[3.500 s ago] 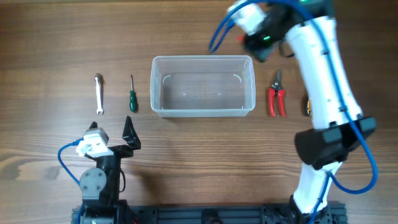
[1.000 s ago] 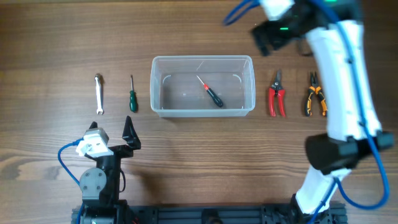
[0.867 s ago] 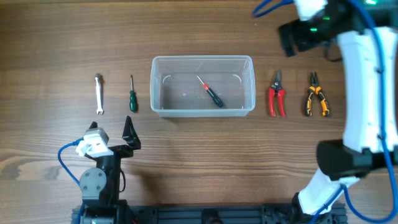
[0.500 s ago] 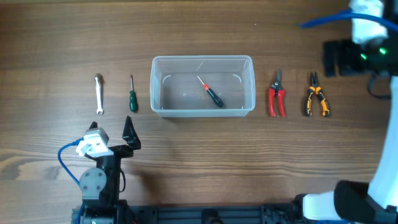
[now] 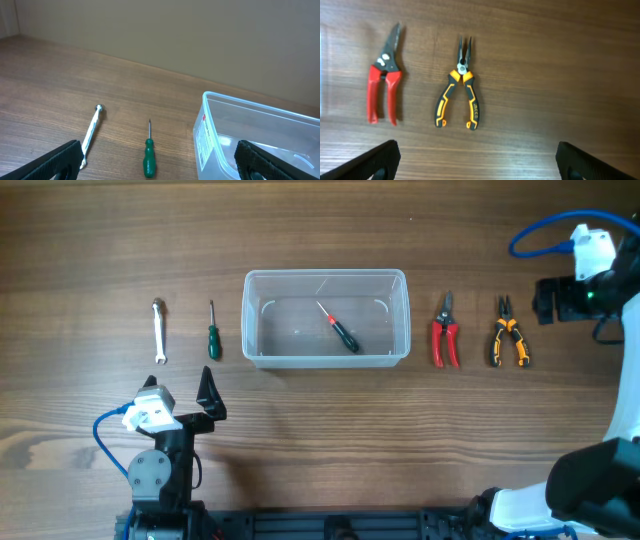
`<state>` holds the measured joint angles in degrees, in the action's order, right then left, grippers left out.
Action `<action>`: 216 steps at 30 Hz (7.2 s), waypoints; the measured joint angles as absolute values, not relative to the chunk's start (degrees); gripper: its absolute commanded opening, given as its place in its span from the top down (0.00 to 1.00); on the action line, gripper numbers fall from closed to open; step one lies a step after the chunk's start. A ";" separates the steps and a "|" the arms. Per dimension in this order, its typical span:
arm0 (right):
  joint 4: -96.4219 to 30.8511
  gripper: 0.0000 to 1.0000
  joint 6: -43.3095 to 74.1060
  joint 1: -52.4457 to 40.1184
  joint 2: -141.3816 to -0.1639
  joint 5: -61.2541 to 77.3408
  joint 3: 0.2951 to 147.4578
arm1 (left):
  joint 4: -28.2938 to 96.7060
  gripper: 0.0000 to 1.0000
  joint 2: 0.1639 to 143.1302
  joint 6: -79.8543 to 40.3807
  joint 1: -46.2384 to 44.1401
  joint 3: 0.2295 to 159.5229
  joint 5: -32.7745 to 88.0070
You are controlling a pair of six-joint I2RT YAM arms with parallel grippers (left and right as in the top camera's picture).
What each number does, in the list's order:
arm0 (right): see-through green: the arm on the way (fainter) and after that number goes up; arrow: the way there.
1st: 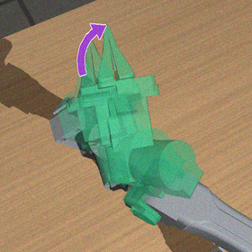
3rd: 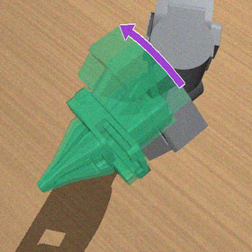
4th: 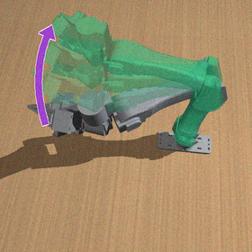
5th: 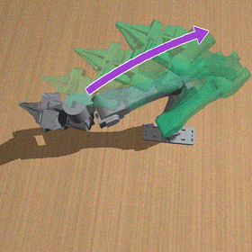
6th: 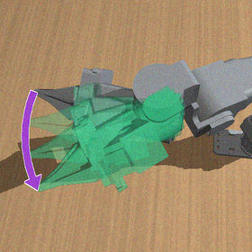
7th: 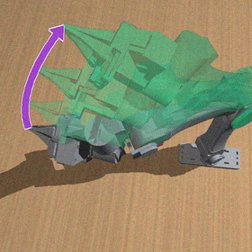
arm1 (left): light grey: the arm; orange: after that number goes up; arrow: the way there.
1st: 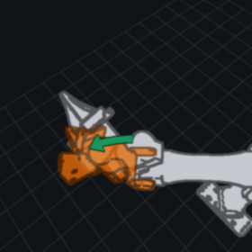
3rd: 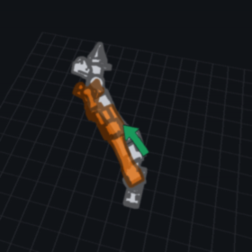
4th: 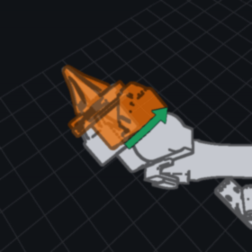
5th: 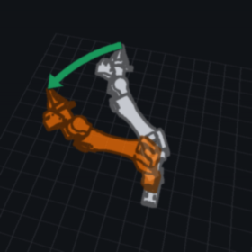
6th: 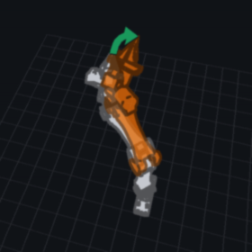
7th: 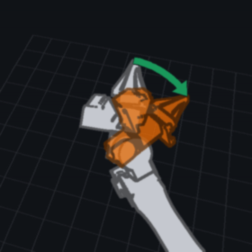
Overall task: Pack container
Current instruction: 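Open the right gripper, release the screwdriver, and withdraw right, then lower the right gripper over the orange-black pliers handles, then close the right gripper on the pliers and lift them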
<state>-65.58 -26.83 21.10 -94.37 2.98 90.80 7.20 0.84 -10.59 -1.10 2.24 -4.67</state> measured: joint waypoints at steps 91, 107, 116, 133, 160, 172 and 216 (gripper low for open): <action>-50.50 0.00 -33.74 24.14 -117.56 2.13 81.01 | 7.20 0.00 0.84 -10.59 -1.10 2.22 -4.67; -50.52 0.00 -33.74 24.14 -117.97 1.85 81.01 | 7.20 0.00 0.84 -10.59 -1.10 2.22 -4.67; -50.54 0.00 -33.74 24.14 -117.97 0.38 81.01 | 7.20 0.00 0.84 -10.57 -1.10 2.24 -4.67; -50.48 0.00 -33.74 21.67 -117.97 -2.66 81.01 | 7.20 0.00 0.84 -10.59 -1.10 2.22 -4.67; -50.65 0.00 -33.63 21.67 -118.91 -3.01 81.14 | 7.18 0.00 0.84 -10.57 -1.10 2.22 -4.67; -50.39 0.31 -33.30 21.54 -118.93 -2.59 81.14 | 7.20 0.00 0.84 -10.59 -1.10 2.22 -4.67; -47.62 0.74 -33.30 21.50 -119.61 -0.23 82.11 | 7.20 0.00 0.84 -10.59 -1.10 2.22 -4.67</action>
